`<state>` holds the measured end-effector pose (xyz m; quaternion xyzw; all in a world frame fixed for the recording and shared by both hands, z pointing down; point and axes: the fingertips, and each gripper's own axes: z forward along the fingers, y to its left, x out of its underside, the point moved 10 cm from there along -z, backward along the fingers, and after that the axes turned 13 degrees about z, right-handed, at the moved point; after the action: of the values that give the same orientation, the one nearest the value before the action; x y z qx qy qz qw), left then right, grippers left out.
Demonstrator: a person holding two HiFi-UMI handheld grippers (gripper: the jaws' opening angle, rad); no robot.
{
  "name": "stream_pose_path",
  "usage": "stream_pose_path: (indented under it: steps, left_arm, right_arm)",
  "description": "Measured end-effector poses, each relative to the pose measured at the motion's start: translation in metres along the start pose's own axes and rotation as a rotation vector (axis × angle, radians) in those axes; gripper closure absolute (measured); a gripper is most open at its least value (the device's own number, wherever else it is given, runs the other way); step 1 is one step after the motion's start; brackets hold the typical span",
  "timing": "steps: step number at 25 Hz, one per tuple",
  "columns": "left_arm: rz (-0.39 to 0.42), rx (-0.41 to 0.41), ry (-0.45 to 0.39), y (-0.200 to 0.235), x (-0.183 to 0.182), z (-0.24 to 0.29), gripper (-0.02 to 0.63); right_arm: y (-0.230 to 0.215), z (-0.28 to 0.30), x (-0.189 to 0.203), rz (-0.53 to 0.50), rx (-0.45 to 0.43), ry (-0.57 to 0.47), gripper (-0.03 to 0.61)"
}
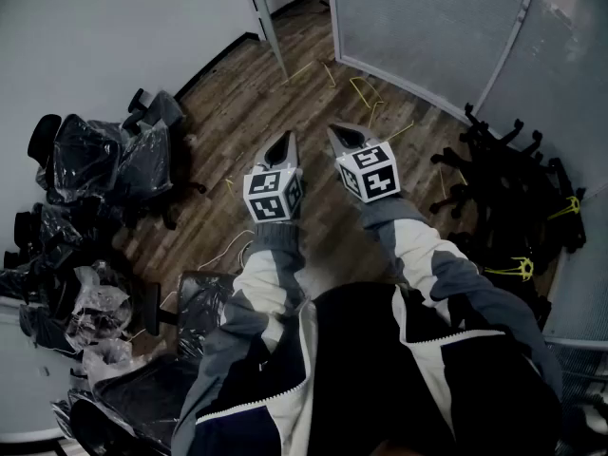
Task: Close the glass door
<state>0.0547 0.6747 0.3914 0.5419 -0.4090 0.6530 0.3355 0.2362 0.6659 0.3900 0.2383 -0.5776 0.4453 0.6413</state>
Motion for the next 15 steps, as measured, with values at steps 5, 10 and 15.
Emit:
stream_pose_path:
  steps: [5, 10, 15]
  left_arm:
    - [0.001, -0.001, 0.004, 0.0025, 0.0003, 0.005, 0.611]
    - [-0.003, 0.002, 0.011, 0.0023, 0.0043, 0.0044, 0.611]
    - [0.001, -0.004, 0.004, 0.0082, 0.003, 0.0059, 0.611]
  right_arm:
    - [-0.0041, 0.0027, -0.0035, 0.004, 0.006, -0.006, 0.578]
    - [-0.0047, 0.0017, -0.001, 0.011, 0.006, -0.009, 0.578]
    - [-0.0025, 0.0062, -0.0039, 0.005, 0.004, -0.02, 0.578]
